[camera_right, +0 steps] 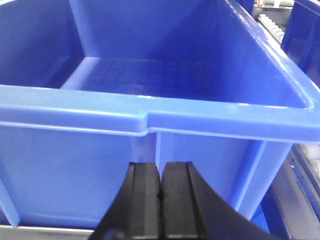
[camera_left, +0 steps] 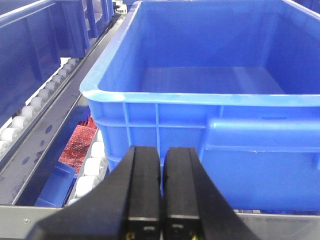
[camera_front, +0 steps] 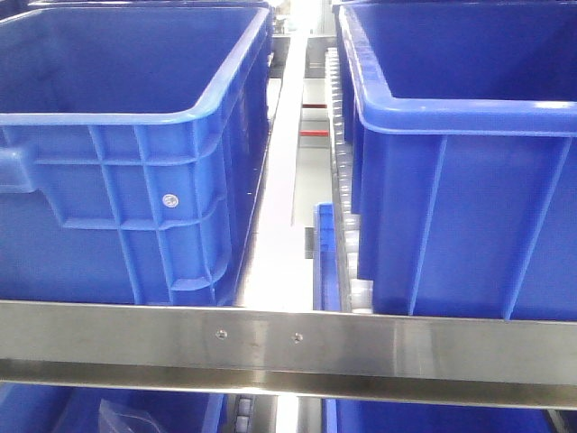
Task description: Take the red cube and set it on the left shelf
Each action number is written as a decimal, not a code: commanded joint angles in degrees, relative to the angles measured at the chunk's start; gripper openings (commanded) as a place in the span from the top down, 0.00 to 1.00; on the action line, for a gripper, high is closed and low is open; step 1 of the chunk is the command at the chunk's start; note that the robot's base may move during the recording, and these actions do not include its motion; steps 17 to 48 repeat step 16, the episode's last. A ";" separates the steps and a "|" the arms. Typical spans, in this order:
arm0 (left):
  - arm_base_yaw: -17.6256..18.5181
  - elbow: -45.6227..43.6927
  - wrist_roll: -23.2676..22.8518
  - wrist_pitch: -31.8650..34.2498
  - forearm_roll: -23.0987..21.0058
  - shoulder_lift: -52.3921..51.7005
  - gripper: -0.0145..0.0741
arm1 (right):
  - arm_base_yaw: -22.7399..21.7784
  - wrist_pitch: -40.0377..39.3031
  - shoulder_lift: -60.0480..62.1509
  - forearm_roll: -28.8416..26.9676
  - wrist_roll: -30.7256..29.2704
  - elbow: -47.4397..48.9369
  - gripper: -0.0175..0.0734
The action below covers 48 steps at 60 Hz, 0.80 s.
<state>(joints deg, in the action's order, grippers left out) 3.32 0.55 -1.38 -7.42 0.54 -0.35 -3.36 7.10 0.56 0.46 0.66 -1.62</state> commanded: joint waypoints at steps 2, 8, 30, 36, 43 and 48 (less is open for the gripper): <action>0.02 1.32 -0.05 5.01 -0.17 -0.92 0.72 | -0.39 -5.24 1.25 -0.08 -0.66 0.97 0.76; 0.02 1.32 -0.05 5.01 -0.17 -0.92 0.72 | -0.39 -5.24 1.25 -0.08 -0.66 0.97 0.76; 0.02 1.32 -0.05 5.01 -0.17 -0.92 0.72 | -0.39 -5.24 1.25 -0.08 -0.66 0.97 0.76; 0.02 1.32 -0.05 5.01 -0.17 -0.92 0.72 | -0.39 -5.24 1.25 -0.08 -0.66 0.97 0.76; 0.02 1.32 -0.05 5.01 -0.17 -0.92 0.72 | -0.39 -5.24 1.25 -0.08 -0.66 0.97 0.76; 0.02 1.32 -0.05 5.01 -0.17 -0.92 0.72 | -0.39 -5.24 1.25 -0.08 -0.66 0.97 0.76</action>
